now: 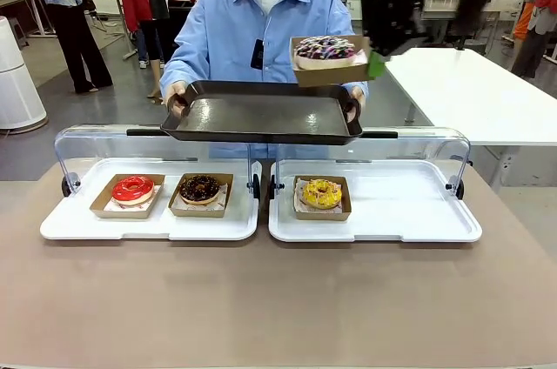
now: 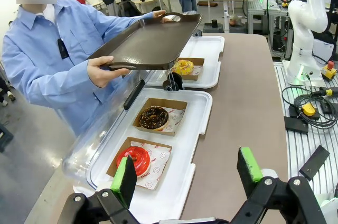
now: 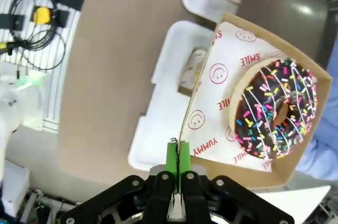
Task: Provide the desired donut to the person.
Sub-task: Place the picked Paper togo box onto the Handle tray extended by the person.
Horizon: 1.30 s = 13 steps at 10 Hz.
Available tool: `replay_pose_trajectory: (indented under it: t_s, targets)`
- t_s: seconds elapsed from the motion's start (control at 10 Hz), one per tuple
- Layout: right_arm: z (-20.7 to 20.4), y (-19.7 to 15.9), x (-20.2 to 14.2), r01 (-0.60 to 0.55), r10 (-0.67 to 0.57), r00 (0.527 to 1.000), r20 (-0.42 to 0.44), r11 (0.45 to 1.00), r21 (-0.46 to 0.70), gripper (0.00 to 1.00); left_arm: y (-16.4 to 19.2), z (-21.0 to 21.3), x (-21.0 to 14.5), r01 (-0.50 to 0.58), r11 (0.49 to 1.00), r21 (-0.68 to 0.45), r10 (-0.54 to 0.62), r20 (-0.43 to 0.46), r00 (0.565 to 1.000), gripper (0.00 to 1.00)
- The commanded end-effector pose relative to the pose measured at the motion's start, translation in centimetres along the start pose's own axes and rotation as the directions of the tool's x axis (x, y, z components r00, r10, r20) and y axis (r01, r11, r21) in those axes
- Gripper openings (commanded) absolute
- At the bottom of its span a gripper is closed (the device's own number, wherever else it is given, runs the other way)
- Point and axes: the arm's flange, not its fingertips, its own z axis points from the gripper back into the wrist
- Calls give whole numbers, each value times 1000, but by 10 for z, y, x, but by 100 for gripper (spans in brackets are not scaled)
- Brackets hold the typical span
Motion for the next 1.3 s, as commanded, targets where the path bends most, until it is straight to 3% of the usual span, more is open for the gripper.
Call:
replay_pose_trajectory:
  t_s: [0.0, 0.4, 1.2]
  targets:
    - [-22, -44, 2, 13, -13, 1000, 2, 999, 41, 2, -1, 1, 0, 8, 1000, 3, -8, 16, 1000, 100]
    - [-76, -87, -22, 57, -58, 998, 14, 993, 101, 2, -1, 1, 0, 8, 1000, 3, -8, 16, 1000, 100]
    - [-157, -108, -42, 77, -88, 995, 54, 980, 184, 2, -1, 1, 0, 8, 1000, 3, -8, 16, 1000, 100]
